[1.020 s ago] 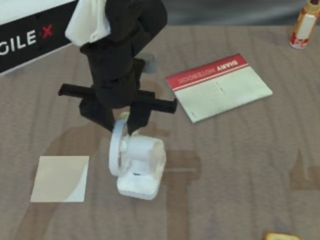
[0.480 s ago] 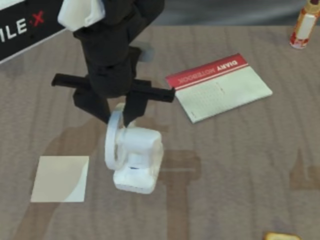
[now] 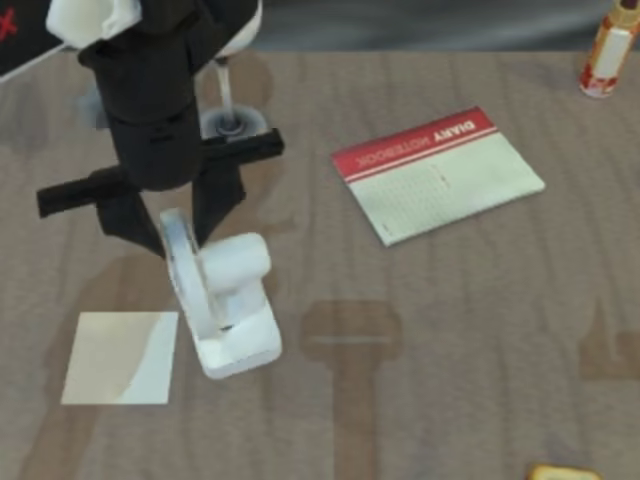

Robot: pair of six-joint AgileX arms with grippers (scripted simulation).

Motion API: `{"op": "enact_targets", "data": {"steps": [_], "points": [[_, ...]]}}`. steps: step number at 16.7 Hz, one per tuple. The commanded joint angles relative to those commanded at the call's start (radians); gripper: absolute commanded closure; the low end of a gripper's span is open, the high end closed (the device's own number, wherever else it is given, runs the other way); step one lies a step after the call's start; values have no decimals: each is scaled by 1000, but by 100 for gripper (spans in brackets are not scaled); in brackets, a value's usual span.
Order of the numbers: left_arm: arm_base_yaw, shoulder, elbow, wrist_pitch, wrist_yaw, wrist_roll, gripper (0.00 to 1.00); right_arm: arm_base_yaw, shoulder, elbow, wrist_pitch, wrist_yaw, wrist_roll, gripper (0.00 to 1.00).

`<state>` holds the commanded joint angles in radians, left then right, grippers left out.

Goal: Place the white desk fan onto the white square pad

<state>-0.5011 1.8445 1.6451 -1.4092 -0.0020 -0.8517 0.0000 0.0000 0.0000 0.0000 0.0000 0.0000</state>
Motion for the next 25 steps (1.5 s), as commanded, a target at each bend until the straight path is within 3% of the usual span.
{"op": "enact_targets", "data": {"steps": [7,11,14,19,25], "points": [[153,-118,-123,-34,-6,-692,100,0,0,0,0,0,0,0],[220,-188,-180,-32,-7,-930,100,0,0,0,0,0,0,0],[243,-213,-197,-28,-6,-996,100,0,0,0,0,0,0,0],[238,-210,-198,-24,-6,-994,100,0,0,0,0,0,0,0],[247,-205,-323,107,-6,-994,100,0,0,0,0,0,0,0]]}}
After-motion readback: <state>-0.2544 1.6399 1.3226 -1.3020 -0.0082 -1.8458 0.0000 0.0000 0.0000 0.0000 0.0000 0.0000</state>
